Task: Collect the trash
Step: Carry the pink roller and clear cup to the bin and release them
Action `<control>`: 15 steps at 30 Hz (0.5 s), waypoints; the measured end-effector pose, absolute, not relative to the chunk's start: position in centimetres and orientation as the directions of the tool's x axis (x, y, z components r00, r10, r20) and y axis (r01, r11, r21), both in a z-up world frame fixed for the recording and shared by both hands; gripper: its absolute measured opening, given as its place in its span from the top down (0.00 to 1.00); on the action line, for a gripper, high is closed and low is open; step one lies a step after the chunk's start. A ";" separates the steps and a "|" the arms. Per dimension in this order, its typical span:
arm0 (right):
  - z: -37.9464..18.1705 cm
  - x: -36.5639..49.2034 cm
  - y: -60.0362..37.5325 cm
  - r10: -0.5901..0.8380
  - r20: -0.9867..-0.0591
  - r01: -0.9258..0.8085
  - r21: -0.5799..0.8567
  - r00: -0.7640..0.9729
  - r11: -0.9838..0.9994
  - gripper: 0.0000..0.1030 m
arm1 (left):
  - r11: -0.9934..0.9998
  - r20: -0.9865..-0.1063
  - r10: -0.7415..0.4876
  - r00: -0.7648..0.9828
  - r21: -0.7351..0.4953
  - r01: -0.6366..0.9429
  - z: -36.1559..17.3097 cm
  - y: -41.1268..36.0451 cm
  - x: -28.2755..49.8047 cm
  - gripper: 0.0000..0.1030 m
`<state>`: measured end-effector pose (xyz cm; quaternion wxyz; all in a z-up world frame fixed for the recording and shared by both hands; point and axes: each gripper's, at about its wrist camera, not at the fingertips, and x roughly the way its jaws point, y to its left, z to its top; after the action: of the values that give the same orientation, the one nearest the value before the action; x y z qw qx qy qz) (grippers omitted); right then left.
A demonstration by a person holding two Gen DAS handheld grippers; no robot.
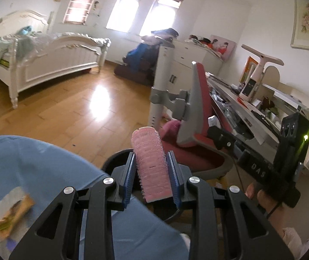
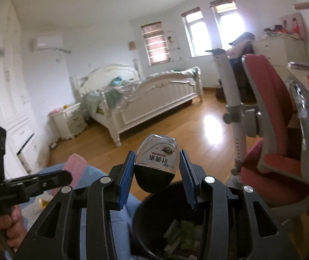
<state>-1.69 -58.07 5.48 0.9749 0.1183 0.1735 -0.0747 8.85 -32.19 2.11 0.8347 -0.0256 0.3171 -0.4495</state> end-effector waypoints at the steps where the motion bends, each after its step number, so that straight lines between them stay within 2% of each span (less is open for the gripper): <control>1: 5.1 -1.8 -58.4 -0.109 -0.360 0.194 0.209 0.927 0.959 0.59 | 0.588 -0.509 -0.770 0.384 -0.330 0.739 2.0 -32.7 8.9 0.72; 15: 1.1 -0.1 -61.2 -0.116 -0.431 0.246 0.260 0.895 0.934 0.59 | 0.556 -0.582 -0.757 0.297 -0.337 0.760 -0.8 -38.3 10.5 0.72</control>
<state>-0.07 -61.17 1.05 0.9609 0.1555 0.2088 -0.0942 10.46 -38.26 -0.80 0.8053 0.0016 0.3602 -0.4710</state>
